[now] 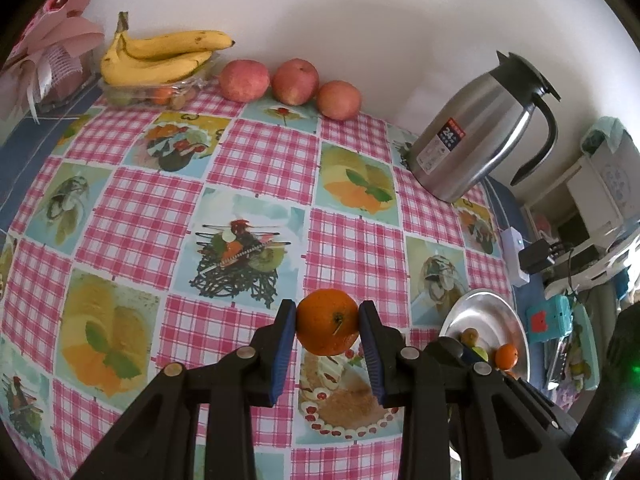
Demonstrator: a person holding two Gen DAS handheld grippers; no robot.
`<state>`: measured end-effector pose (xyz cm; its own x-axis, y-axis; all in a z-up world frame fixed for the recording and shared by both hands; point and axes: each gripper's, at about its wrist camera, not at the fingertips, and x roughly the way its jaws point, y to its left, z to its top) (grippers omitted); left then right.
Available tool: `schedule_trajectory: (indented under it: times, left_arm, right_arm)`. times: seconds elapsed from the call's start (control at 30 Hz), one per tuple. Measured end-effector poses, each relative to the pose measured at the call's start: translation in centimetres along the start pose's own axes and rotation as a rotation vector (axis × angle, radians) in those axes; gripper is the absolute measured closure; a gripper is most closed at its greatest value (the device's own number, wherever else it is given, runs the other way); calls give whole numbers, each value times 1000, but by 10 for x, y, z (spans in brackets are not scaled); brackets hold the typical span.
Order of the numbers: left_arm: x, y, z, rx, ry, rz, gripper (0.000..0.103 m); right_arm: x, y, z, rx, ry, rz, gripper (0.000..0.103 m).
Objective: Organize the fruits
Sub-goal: 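Carry the black plum and the orange over the steel plate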
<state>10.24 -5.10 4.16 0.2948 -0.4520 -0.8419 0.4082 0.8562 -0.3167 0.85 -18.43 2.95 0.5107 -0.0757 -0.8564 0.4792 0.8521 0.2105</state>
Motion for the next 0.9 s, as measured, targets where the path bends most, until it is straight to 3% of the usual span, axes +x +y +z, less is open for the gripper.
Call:
schedule_trajectory:
  times: [0.23,0.57,0.9]
  left_arm:
    - [10,-21,-8,37,21,-11,69]
    - [33,-88,-24,201,32,-92,69]
    - [54,-124,-38,293,55,-142,68]
  right_arm:
    - [5,-39,-1,74,15,-81,76]
    - [-13,-110,-5,209,-20,-244,76]
    - [-15,-140,-10,270,-24,-301,76]
